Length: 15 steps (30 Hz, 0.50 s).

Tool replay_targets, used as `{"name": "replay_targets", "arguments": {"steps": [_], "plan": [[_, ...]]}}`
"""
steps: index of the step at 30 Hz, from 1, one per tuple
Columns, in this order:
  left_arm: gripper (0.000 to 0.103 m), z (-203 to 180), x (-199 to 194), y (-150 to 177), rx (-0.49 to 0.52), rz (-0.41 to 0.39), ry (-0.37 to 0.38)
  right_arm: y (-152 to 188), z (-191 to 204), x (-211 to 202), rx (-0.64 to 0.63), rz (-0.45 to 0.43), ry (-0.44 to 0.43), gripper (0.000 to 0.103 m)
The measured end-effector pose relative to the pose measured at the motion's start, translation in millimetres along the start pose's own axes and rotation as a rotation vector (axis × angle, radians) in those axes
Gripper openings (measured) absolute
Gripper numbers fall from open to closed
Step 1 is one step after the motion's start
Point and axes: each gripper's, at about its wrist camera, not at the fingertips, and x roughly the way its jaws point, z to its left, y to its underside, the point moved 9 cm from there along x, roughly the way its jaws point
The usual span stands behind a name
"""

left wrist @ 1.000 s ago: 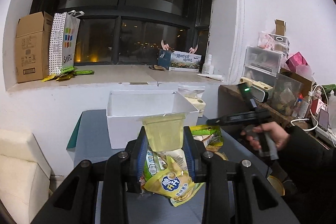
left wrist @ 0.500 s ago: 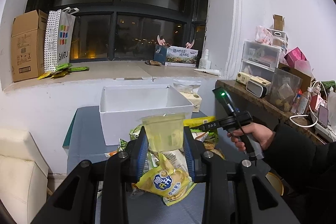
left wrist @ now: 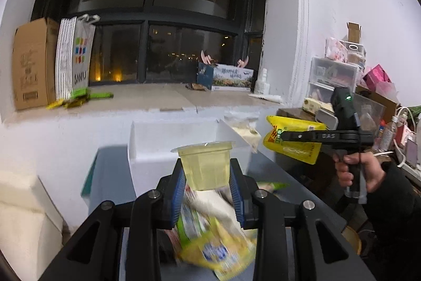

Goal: Organize snacks
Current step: 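Carry the jelly cup into the box while the right gripper drops a yellow bag in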

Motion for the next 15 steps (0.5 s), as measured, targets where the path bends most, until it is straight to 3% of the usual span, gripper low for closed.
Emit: {"name": "replay_targets", "arguments": {"steps": [3,8,15], "plan": [[0.035,16,33,-27,0.0,0.005,0.001,-31,14,4,-0.005,-0.046,-0.008,0.023],[0.035,52,127,-58,0.021,0.119,-0.037,-78,31,54,-0.022,-0.035,0.059,0.023],[0.036,91,230,-29,0.003,0.373,-0.079,-98,12,156,-0.064,0.138,0.254,0.023]]}}
